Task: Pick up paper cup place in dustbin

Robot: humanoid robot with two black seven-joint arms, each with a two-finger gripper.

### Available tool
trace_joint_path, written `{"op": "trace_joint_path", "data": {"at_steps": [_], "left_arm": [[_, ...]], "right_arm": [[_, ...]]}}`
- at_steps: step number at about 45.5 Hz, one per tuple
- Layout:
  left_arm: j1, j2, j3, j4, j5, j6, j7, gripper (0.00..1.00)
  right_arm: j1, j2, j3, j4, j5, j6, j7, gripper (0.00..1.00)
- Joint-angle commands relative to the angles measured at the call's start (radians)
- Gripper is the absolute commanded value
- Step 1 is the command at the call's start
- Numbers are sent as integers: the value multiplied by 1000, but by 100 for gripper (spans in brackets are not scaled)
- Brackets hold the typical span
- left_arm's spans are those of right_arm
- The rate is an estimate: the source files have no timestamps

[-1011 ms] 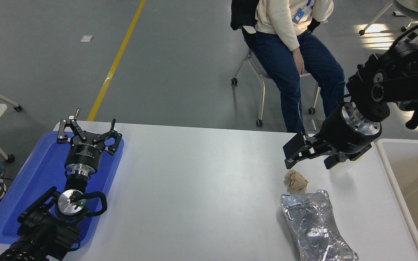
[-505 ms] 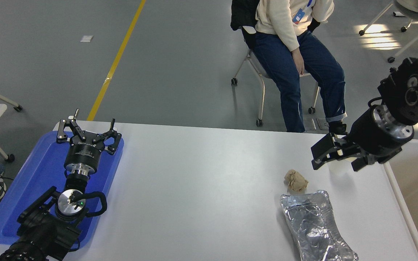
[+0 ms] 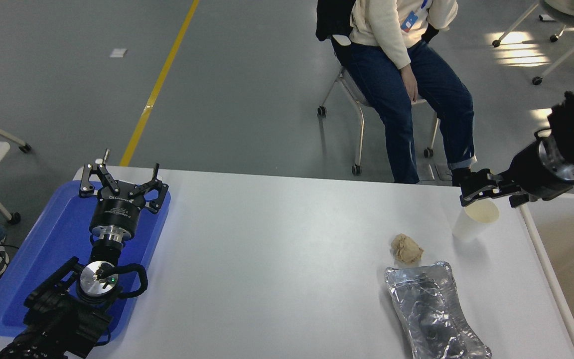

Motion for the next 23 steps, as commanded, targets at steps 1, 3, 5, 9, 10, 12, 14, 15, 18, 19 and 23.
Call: {"op": "trace_joint_path", "data": {"at_steps": [1,3,5,9,10,12,14,15,18,19,23], "left_arm": [[0,0,0,0,0,0,-1,100],[0,0,0,0,0,0,-1,100],[0,0,0,0,0,0,-1,100],[0,0,0,0,0,0,-1,100],[0,0,0,0,0,0,-1,100],[0,0,0,0,0,-1,-1,100],[0,0,0,0,0,0,-1,100],[0,0,0,0,0,0,-1,100],[0,0,0,0,0,0,-1,100],[0,0,0,0,0,0,-1,100],[0,0,0,0,0,0,-1,100]], "right_arm": [[-225,40,110,-274,-51,-34,1,100],[-276,51,130,-339,-51,-58,3,100],[-319,64,145,-405,-51,-72,6,100],[-391,87,165,-511,-51,-86,7,100],[-403,94,167,-531,-51,-88,9,100],[-428,105,170,-569,-50,-91,9,100],[-457,113,176,-606,-50,-98,10,100],[-474,116,179,-624,-50,-103,12,100],[-521,126,191,-672,-50,-121,15,100],[-534,131,194,-686,-50,-127,18,100],[-583,146,196,-733,-50,-149,38,100]]}}
